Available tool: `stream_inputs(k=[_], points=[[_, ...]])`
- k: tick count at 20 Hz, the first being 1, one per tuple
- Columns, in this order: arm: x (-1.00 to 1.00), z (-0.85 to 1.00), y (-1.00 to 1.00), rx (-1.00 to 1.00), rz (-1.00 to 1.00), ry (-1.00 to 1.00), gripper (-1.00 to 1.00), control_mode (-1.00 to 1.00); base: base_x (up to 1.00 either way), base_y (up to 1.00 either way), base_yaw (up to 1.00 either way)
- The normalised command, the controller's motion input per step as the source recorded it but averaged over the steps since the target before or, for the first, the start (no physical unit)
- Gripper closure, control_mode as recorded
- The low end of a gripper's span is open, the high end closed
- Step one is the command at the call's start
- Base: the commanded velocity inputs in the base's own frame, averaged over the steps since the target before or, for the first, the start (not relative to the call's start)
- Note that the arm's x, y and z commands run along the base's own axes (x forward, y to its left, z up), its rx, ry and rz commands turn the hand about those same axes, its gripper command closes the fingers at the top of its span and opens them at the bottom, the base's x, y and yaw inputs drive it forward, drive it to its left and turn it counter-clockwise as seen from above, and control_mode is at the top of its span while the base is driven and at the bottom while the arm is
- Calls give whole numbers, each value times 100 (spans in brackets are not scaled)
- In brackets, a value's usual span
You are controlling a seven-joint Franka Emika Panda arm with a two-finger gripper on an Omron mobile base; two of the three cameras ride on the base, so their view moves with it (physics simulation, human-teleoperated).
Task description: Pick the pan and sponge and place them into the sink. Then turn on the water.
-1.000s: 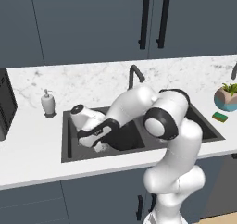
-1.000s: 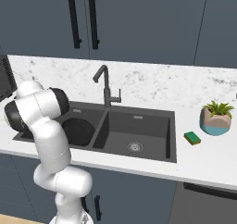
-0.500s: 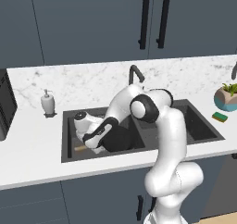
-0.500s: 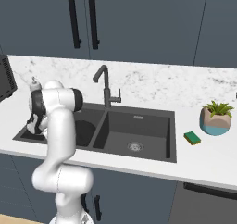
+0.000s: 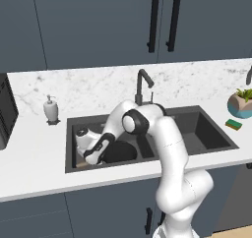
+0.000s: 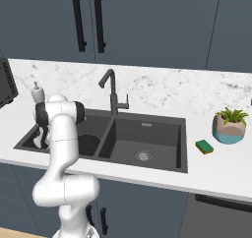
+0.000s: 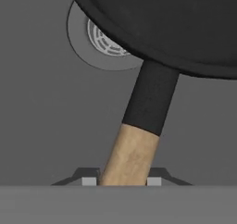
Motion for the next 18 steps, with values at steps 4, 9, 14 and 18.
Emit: stream_inputs(k=[4,9,14,18], points=[[10,-52,3,0,0,0,100,-100,0,0,0],[0,2,-8,2,0,-11,-100,-100,0,0,0],[0,37,-35,12,0,-9,-100,-100,0,0,0],[-5,68,-44,14,0,0,-100,-100,0,0,0]])
